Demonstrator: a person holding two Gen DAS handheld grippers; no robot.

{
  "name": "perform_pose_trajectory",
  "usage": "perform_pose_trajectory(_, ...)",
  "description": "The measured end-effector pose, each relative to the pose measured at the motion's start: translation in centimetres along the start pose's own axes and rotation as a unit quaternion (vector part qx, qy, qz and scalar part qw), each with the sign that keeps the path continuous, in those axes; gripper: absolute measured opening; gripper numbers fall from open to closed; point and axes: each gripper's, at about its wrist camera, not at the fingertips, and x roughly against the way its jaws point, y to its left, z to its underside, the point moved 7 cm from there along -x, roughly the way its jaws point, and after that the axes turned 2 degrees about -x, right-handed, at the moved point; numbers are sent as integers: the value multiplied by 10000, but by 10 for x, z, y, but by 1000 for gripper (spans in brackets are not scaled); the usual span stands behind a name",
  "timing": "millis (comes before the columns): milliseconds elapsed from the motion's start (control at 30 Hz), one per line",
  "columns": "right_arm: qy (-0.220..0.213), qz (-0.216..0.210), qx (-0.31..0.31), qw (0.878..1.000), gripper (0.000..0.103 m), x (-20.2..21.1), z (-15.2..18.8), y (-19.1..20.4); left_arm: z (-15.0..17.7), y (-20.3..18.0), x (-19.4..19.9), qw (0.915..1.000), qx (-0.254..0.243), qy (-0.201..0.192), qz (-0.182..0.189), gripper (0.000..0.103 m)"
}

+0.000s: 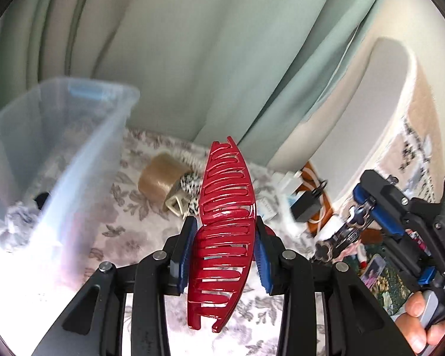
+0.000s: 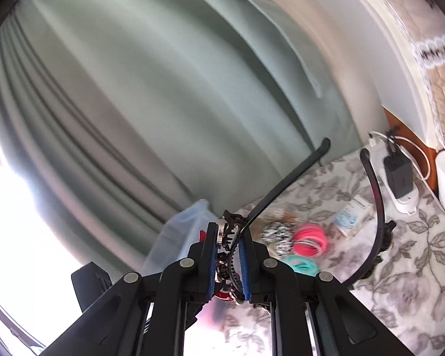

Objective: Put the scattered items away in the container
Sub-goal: 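Grasp the red hair claw with the left tool while the right tool grasps the black headband, then carry the red claw and black headband over the container with both tools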

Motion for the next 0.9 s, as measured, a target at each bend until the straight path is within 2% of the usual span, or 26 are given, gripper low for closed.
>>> perform_pose_trajectory(233,-1,-313,386,9988,15,12,5,51,-16,12,51,9985,112,-531,-70,38)
perform_pose_trajectory(400,157,-515,622,9966,15,6,14,82,-26,37,82,9955,264,-868,-272,38)
perform_pose_trajectory(667,585,-875,1149,9878,15,-33,34,139,-34,105,116,9863,632,-1241,-883,38)
perform_pose_trajectory(900,995,-1322,1656,9722,15,-84,59,196,-31,161,125,9781,979,-1329,-1267,38)
